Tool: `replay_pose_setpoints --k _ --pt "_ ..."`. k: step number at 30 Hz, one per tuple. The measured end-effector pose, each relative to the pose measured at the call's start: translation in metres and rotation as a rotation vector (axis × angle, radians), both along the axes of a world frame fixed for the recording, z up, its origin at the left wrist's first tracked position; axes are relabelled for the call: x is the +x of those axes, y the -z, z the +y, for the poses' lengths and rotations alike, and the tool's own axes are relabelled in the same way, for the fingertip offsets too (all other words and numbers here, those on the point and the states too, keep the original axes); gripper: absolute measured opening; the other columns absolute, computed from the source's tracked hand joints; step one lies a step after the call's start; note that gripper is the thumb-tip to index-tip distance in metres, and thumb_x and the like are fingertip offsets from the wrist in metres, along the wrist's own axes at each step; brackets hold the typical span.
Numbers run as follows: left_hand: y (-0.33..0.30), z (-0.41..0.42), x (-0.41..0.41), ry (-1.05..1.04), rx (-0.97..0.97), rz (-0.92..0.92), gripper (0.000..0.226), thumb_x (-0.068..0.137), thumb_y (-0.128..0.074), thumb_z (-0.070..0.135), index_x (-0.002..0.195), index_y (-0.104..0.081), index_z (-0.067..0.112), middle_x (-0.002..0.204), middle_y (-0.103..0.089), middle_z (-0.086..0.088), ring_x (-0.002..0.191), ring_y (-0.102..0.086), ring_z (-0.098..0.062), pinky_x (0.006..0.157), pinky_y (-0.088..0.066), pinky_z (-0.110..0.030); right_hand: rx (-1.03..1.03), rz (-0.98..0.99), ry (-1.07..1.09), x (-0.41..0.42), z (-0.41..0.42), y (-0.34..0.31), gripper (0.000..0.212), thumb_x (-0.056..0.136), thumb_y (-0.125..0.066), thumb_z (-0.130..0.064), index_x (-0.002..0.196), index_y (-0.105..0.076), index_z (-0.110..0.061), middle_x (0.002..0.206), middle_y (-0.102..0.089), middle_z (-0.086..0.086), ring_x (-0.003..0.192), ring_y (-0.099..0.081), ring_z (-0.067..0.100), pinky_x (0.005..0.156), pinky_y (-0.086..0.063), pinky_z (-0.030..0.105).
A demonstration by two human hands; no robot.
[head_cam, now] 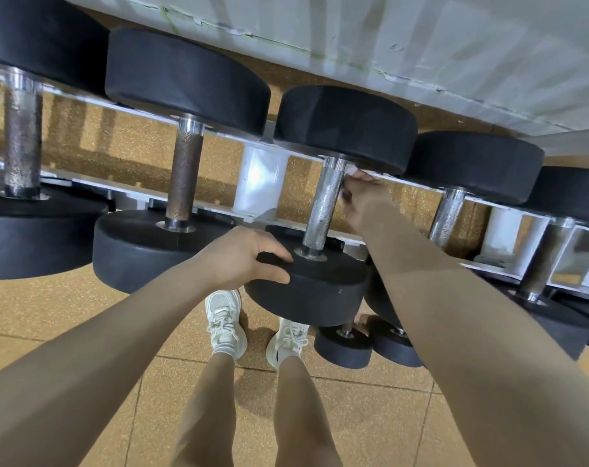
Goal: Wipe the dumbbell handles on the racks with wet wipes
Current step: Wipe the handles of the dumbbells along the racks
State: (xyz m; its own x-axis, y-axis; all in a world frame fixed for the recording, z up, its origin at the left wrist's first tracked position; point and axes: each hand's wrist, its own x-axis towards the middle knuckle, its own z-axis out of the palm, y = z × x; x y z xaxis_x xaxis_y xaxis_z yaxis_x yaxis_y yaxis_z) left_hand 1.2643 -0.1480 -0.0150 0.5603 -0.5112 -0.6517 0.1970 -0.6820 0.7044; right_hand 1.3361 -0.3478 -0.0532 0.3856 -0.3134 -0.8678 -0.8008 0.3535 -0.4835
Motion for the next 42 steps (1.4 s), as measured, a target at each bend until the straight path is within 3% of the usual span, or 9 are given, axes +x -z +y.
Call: replay_pose_setpoints --k 9,11,15,17,27,32,36,40,42 --pt "-0.001 0.000 0.002 0.007 -0.020 0.002 0.034 0.076 -0.072 0.028 0.110 -0.068 0.021 0.112 -0.063 0.006 0.106 -0.055 -0.009 0.096 -0.040 -0.027 -0.209 0.130 -0.912 -0.065 -0.005 -0.002 0.020 0.076 -0.051 0.017 0.068 -0.062 0.001 0.062 -0.051 0.006 0.060 -0.047 0.017 0.060 -0.038 0.024" --pt "-0.002 0.000 0.002 0.007 -0.024 0.007 0.034 0.077 -0.072 0.027 0.109 -0.068 0.021 0.112 -0.063 0.007 0.105 -0.056 -0.009 0.097 -0.040 -0.027 -0.276 0.180 -0.814 -0.050 -0.006 -0.002 0.026 0.072 -0.052 0.016 0.065 -0.063 -0.006 0.075 -0.059 0.008 0.072 -0.055 0.021 0.067 -0.047 0.028" --pt "-0.003 -0.001 0.003 0.035 -0.017 0.001 0.034 0.079 -0.070 0.028 0.112 -0.067 0.021 0.115 -0.062 0.008 0.107 -0.054 -0.008 0.097 -0.039 -0.024 -0.024 -0.013 0.050 -0.010 -0.005 -0.007 0.036 0.091 -0.042 0.003 0.126 -0.049 0.000 0.089 -0.055 0.002 0.065 -0.048 0.009 0.054 -0.048 0.013" --pt "-0.004 -0.001 0.005 0.070 -0.008 0.001 0.035 0.080 -0.069 0.028 0.114 -0.066 0.021 0.117 -0.061 0.007 0.108 -0.053 -0.009 0.097 -0.038 -0.025 -0.031 -0.035 0.067 -0.008 0.003 -0.005 0.025 0.092 -0.041 0.003 0.105 -0.057 -0.010 0.073 -0.048 -0.001 0.058 -0.041 0.007 0.045 -0.040 0.012" --pt "-0.002 -0.001 0.000 0.107 0.014 -0.062 0.039 0.080 -0.068 0.034 0.115 -0.064 0.017 0.118 -0.061 0.002 0.109 -0.054 -0.014 0.097 -0.040 -0.031 -0.322 0.088 -1.060 -0.063 -0.009 -0.019 0.016 0.079 -0.055 0.007 0.076 -0.069 0.001 0.075 -0.060 0.009 0.073 -0.055 0.024 0.068 -0.044 0.029" --pt "-0.001 0.002 -0.005 0.152 0.155 -0.190 0.045 0.078 -0.062 0.050 0.111 -0.059 0.020 0.110 -0.054 0.006 0.095 -0.049 -0.012 0.079 -0.040 -0.028 -1.003 -0.479 -1.280 -0.037 -0.002 -0.037 0.015 0.086 -0.056 0.000 0.094 -0.069 -0.002 0.095 -0.066 0.011 0.086 -0.061 0.025 0.077 -0.048 0.025" --pt "-0.001 0.004 -0.011 0.157 0.272 -0.274 0.053 0.076 -0.056 0.060 0.113 -0.056 0.022 0.108 -0.049 0.009 0.084 -0.041 -0.007 0.069 -0.033 -0.025 -1.252 -0.875 -1.631 -0.023 0.015 -0.031 0.051 0.039 -0.074 0.023 0.085 -0.069 0.001 0.086 -0.067 0.016 0.080 -0.063 0.035 0.071 -0.054 0.037" --pt "0.001 0.005 -0.015 0.102 0.276 -0.313 0.054 0.074 -0.057 0.062 0.111 -0.058 0.023 0.110 -0.053 0.008 0.085 -0.041 -0.006 0.068 -0.032 -0.025 -1.166 -0.529 -2.035 -0.018 0.035 -0.033 0.038 0.078 -0.056 0.013 0.112 -0.060 -0.001 0.126 -0.053 0.014 0.129 -0.035 0.030 0.099 -0.042 0.038" --pt "0.000 0.004 -0.013 0.096 0.279 -0.309 0.053 0.073 -0.058 0.062 0.110 -0.059 0.024 0.109 -0.054 0.008 0.085 -0.042 -0.006 0.068 -0.031 -0.025 -1.106 -0.363 -2.107 -0.025 0.040 -0.034 0.028 0.086 -0.051 0.005 0.111 -0.060 -0.004 0.123 -0.052 0.011 0.126 -0.036 0.025 0.093 -0.044 0.033"
